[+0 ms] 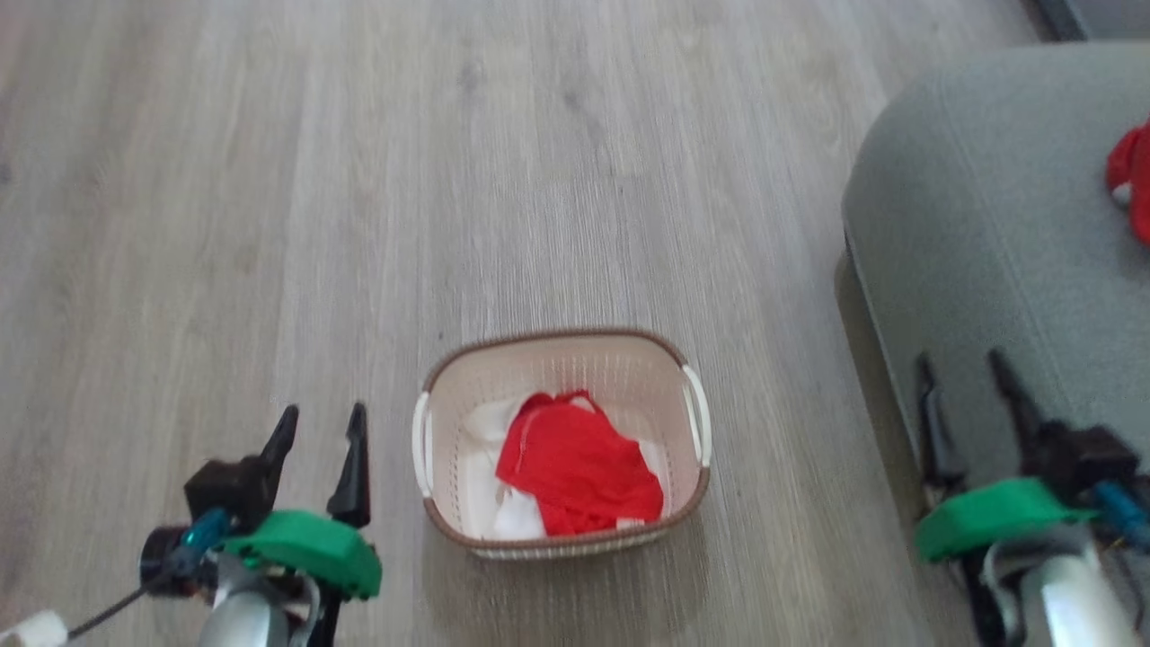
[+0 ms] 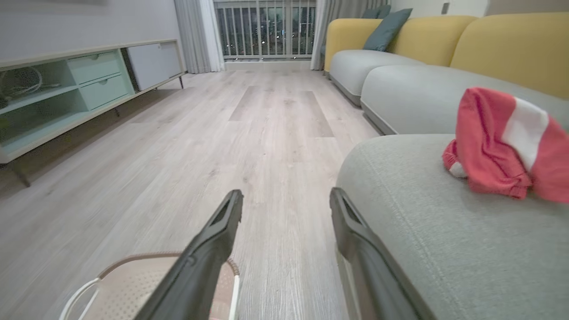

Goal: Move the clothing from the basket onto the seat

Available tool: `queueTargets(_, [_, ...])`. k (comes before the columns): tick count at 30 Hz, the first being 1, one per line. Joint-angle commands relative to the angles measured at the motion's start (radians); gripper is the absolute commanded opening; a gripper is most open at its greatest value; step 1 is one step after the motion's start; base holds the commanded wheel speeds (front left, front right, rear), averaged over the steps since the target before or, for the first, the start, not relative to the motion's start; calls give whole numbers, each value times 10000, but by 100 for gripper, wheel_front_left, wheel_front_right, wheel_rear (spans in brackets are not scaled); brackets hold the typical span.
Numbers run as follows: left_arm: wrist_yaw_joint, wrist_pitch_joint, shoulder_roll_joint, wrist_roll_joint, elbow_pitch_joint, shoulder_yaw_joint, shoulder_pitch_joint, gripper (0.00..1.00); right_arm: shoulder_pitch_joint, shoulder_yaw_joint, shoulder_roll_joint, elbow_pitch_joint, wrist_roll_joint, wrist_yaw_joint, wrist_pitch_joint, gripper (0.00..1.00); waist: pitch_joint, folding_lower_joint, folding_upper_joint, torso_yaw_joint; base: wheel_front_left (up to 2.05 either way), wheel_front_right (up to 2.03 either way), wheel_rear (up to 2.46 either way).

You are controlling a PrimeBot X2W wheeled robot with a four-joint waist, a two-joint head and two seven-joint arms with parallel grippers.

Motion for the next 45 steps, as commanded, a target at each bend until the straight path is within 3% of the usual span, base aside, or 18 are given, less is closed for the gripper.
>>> queueTargets(1, [-26, -137, 30, 90, -348, 76, -879, 100, -831, 60, -16, -575, -13, -2, -65, 100, 930, 1, -1, -160, 0, 0, 0])
queueTargets(10, [-125, -43, 29, 1005, 749, -1359, -3251, 100, -2459, -397, 38, -1280, 154, -2, -65, 100, 3789, 1, -1, -674, 0, 0, 0])
queueTargets(21, [-14, 1760, 29, 2355, 3959, -3058, -7053, 100, -3986, 519, 106, -1366, 1063, -2, -65, 100, 6593, 1, -1, -1737, 0, 0, 0])
queueTargets(34, [599, 3236, 369, 3010, 7723, -3495, -9555, 100, -4709, 1422, 109, -1689, 2315, -2, -65, 100, 8083, 1, -1, -3107, 0, 0, 0])
queueTargets(45, [1044, 3723, 1086, 3105, 9040, -3619, -10594, 100, -4243, 1895, 110, -2055, 3037, -2, -65, 100, 8753, 1, -1, -3765, 0, 0, 0])
